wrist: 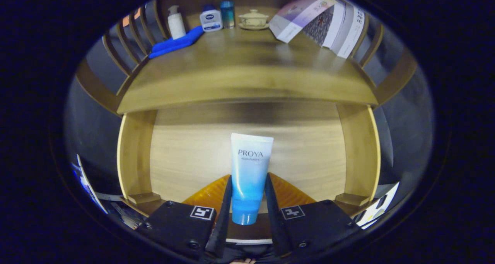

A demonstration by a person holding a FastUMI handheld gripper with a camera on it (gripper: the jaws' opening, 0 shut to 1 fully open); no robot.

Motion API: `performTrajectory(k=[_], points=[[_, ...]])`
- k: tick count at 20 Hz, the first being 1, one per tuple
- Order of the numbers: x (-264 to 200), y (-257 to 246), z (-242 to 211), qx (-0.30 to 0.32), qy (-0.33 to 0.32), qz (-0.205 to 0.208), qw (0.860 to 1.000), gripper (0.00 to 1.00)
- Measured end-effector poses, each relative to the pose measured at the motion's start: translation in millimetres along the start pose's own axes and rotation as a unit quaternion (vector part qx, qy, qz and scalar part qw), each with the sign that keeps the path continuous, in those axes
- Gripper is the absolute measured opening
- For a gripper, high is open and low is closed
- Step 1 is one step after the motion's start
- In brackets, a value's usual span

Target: Pull open the drawer, take out the items inside it, and place them on the countertop above the cabinet.

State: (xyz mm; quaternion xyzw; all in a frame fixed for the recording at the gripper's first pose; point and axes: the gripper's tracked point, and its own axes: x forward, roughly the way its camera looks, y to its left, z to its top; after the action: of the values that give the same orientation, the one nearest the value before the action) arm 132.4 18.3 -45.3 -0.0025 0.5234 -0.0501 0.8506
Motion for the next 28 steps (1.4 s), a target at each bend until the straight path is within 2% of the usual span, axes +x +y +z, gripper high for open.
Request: performTrajectory(k=[5,15,22,28], points=[[-28.5,1.4,52.9,0.006,-0.031,0.001,1.0,0.49],[-18.4,5.6,152.1,0.012,-0.056,0.004,0.998,0.49],[19.6,14.6,170.4,-0.007,-0.044,0.005,0.999,0.49],[38.3,13.3,173.8,0.003,-0.037,0.003,0.999,0.49]])
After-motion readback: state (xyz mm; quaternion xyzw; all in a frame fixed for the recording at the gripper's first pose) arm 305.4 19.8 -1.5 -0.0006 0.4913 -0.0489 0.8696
